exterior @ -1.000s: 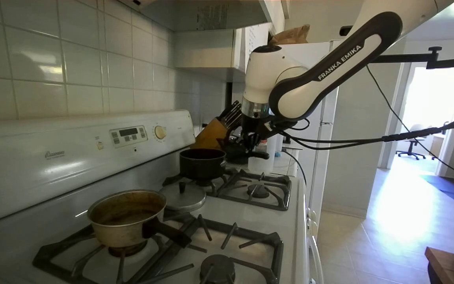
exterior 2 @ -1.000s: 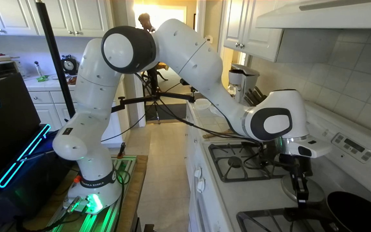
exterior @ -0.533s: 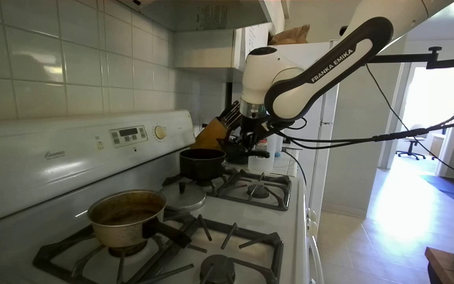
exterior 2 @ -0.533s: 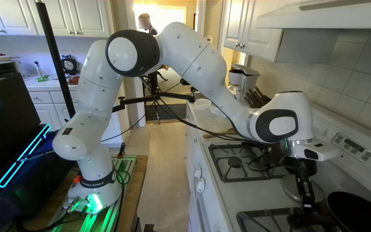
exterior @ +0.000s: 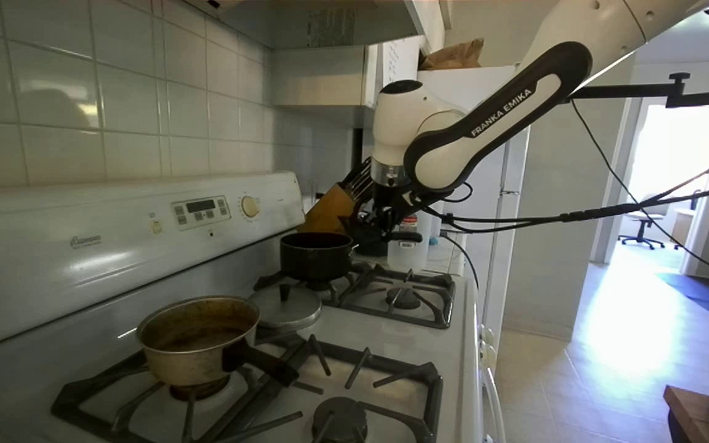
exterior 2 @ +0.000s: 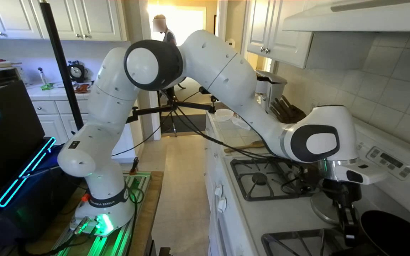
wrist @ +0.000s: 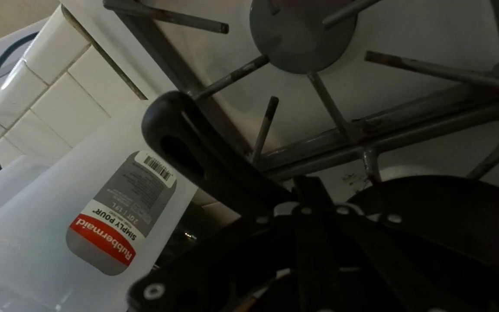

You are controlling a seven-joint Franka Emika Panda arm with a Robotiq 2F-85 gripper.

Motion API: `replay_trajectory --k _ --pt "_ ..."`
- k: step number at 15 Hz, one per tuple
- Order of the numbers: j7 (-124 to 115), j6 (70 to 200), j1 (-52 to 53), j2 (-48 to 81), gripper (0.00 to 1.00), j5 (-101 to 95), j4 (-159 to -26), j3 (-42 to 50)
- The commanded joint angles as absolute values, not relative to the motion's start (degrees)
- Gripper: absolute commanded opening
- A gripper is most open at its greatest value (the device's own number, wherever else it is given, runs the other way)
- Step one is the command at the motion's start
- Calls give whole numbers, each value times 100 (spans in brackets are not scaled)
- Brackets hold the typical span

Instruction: Turn the pot to the right

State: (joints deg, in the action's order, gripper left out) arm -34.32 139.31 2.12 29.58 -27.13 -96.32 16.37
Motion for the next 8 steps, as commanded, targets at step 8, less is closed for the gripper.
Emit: replay_trajectory --k 8 --pt "-3262 13717 22 3677 0 -2565 -8656 1757"
